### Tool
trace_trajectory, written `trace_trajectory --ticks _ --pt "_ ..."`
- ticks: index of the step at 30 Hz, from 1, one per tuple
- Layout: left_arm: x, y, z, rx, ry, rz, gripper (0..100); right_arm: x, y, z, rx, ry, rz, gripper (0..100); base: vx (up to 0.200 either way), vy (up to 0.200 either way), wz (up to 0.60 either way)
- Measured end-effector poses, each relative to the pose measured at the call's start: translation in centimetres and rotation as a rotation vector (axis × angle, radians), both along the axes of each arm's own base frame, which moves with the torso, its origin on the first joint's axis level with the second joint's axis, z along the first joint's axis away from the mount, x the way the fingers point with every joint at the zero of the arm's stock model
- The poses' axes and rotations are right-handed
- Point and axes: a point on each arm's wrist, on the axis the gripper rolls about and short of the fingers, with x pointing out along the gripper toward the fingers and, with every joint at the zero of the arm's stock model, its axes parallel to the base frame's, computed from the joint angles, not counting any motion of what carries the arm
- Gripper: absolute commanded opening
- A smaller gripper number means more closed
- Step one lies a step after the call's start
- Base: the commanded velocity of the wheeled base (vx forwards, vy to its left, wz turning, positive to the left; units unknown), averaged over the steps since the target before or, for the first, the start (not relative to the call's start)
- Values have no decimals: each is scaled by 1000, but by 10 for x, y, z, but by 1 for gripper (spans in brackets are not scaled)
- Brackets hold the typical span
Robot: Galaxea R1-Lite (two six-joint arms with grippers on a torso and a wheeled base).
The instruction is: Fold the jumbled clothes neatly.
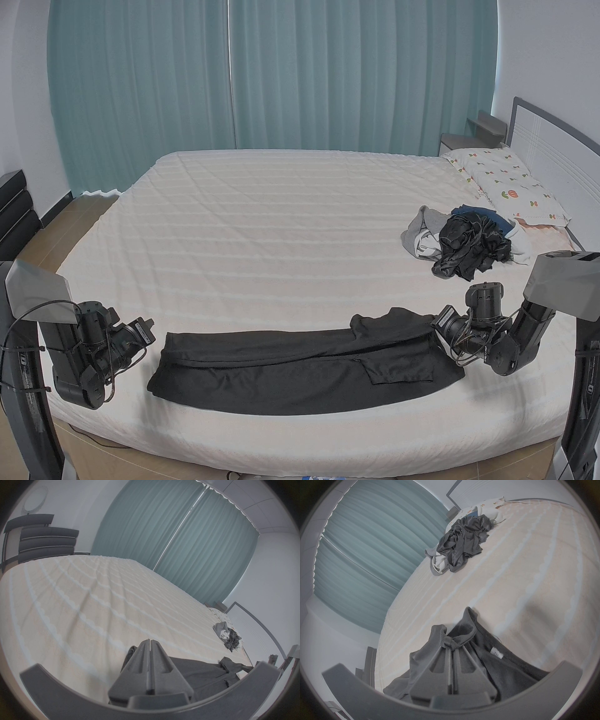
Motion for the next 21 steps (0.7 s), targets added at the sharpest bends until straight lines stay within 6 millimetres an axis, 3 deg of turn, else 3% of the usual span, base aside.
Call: trace_trajectory --ticks 10,21 --pt "-7 -6 2 -48 18 -44 0 -11 3 -6 -16 41 30 0 0 0 0" --pt "-3 -41 4 -118 14 -64 0 -31 0 -16 -123 115 100 0 0 0 0"
